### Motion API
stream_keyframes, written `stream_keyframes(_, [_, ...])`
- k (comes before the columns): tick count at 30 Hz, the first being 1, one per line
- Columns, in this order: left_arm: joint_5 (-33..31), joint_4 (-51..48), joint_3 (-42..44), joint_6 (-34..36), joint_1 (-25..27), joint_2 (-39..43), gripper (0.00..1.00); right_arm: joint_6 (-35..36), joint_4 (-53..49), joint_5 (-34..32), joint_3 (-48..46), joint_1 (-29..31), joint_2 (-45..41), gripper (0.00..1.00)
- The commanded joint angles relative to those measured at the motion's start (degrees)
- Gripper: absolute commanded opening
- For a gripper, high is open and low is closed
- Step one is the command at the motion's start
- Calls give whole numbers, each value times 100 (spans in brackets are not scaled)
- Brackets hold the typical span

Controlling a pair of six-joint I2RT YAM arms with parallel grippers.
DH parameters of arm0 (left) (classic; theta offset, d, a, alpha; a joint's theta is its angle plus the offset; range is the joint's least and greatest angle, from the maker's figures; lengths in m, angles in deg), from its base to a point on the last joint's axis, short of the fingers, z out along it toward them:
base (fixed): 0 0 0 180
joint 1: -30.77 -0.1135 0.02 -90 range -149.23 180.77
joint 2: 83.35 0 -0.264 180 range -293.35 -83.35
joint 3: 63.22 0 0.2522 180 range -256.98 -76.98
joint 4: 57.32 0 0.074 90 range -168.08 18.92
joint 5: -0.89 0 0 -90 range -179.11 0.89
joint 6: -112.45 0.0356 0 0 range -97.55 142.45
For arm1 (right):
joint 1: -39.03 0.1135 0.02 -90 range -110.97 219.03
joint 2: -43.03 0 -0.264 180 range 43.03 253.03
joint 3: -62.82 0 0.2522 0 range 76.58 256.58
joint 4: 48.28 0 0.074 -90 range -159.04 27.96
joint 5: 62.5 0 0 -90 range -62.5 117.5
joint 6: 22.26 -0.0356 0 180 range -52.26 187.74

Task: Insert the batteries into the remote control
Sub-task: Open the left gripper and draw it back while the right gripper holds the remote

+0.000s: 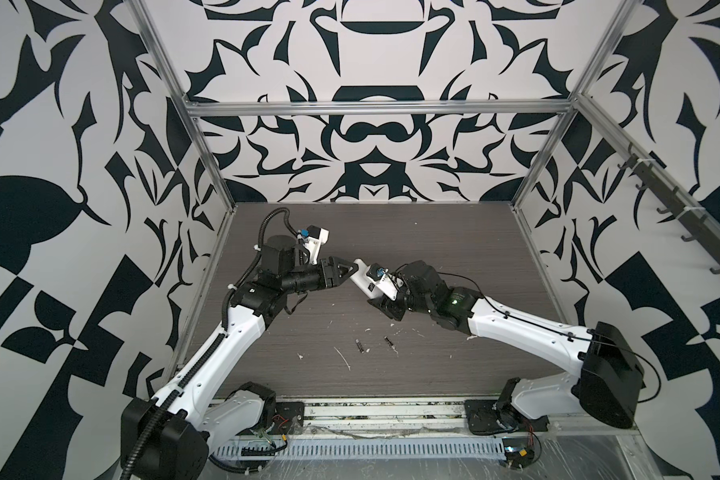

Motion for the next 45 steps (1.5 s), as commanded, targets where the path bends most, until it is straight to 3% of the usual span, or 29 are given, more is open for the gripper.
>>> stream_keyframes(1, [-24,170,51,57,40,-61,51,87,99,-130,231,72,-83,0])
stream_keyframes(13, [-192,222,60,132,231,-304,41,116,65,-198,282,167,-45,0])
stream_keyframes(37, [-470,11,132,339,409,-567,40,221,-15,-693,344,275,53,0])
stream_keyframes(45, [-402,42,117,318,469,-641,34,257,-11,-938,336,316,58,0])
